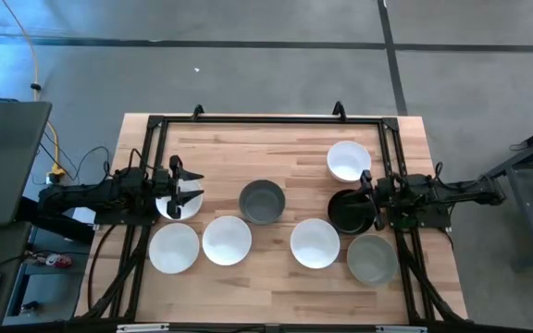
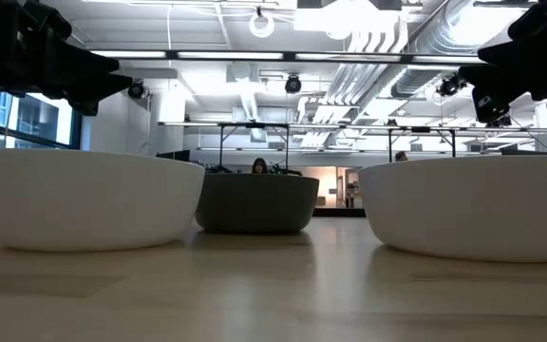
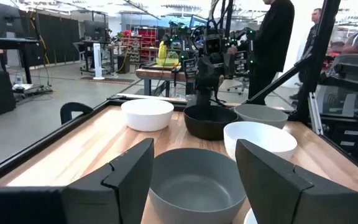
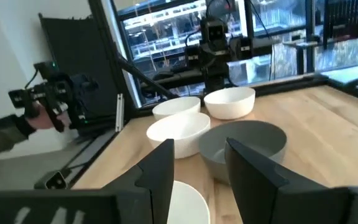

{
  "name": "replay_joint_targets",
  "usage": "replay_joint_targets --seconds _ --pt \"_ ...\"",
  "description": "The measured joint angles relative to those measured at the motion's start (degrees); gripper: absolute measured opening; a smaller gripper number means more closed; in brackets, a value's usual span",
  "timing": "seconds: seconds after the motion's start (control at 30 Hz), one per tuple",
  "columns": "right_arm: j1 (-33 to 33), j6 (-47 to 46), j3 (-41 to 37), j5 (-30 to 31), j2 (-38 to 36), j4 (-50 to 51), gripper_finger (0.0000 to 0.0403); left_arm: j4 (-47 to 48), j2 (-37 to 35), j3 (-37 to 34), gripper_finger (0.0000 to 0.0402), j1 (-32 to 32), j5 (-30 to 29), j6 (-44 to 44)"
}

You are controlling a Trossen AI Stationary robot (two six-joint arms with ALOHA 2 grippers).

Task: Nest bowls inside each other
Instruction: Stack the white bowl on top of the dark gray bowl

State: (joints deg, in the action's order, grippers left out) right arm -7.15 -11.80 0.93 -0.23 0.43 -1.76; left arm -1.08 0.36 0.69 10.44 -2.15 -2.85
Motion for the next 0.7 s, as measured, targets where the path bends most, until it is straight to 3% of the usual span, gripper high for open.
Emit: replay_joint_targets --seconds 0.7 --pt "0.01 -2.18 0.0 0.0 0.0 -0.11 0.0136 0.0 -0.02 0.0 0.0216 0.02 0.0 -5.52"
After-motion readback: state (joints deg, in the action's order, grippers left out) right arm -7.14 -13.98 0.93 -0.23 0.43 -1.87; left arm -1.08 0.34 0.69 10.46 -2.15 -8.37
